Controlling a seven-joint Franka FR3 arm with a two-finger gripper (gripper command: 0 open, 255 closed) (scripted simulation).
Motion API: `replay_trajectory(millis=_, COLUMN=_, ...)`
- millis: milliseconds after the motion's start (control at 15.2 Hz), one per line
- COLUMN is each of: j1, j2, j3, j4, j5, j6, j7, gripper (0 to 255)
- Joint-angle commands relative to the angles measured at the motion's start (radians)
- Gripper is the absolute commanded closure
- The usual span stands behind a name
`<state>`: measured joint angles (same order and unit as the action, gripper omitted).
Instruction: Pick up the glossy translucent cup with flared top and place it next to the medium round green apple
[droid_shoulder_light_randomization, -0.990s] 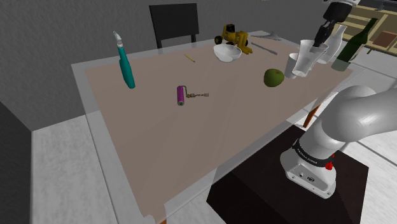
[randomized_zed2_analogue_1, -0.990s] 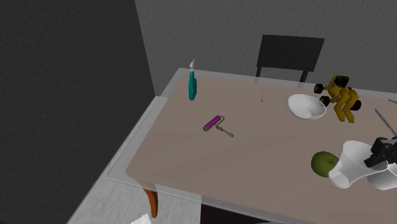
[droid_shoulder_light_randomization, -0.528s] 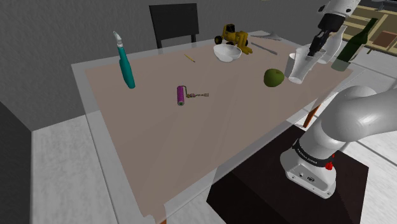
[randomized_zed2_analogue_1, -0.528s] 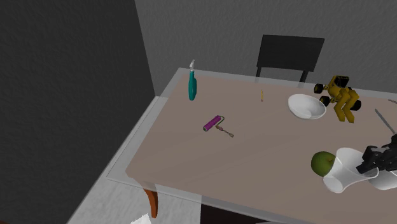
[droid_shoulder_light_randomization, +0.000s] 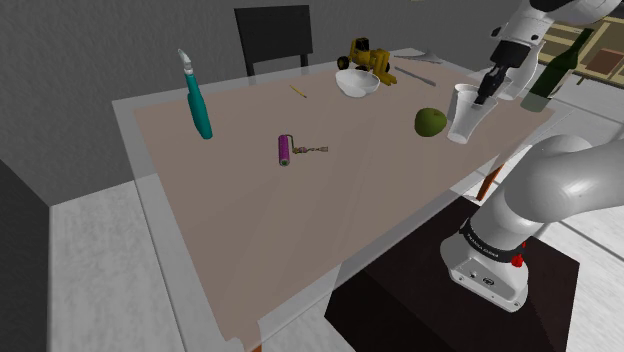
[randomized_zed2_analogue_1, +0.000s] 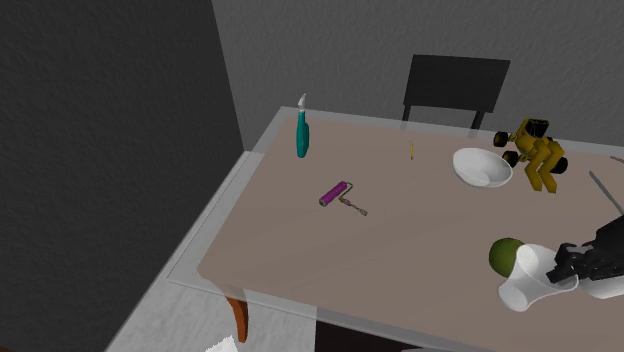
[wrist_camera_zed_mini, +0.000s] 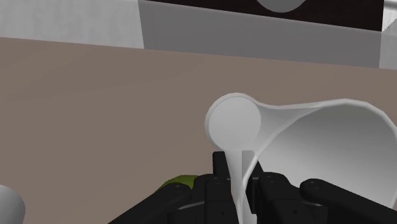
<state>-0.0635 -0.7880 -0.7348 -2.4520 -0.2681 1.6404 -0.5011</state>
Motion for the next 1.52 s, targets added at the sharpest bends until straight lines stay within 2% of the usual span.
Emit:
replay_trajectory(millis=0, j1=-0.002, j2=0.003, j3=-0.013, j4=-0.021, j5=-0.009, j6=0.025, j7=-0.005, gripper=255)
replay_trajectory(millis=528, j1=-0.004, j2=0.025, j3=-0.065, j4=-0.106, j5=-0.041, j6=0.133, j7=-0.02, gripper=255)
replay_trajectory(millis=1056, j1=-0.004, j2=0.025, j3=-0.065, j4=-0.106, j5=-0.041, j6=0.133, j7=-0.02, gripper=255)
replay_trajectory(millis=1122, j1=-0.004, j2=0.025, j3=-0.065, j4=-0.106, j5=-0.041, j6=0.133, j7=-0.02, gripper=0)
replay_trajectory(millis=1452, j1=-0.004, j2=0.025, j3=-0.065, j4=-0.106, j5=-0.041, j6=0.133, j7=-0.02, gripper=0)
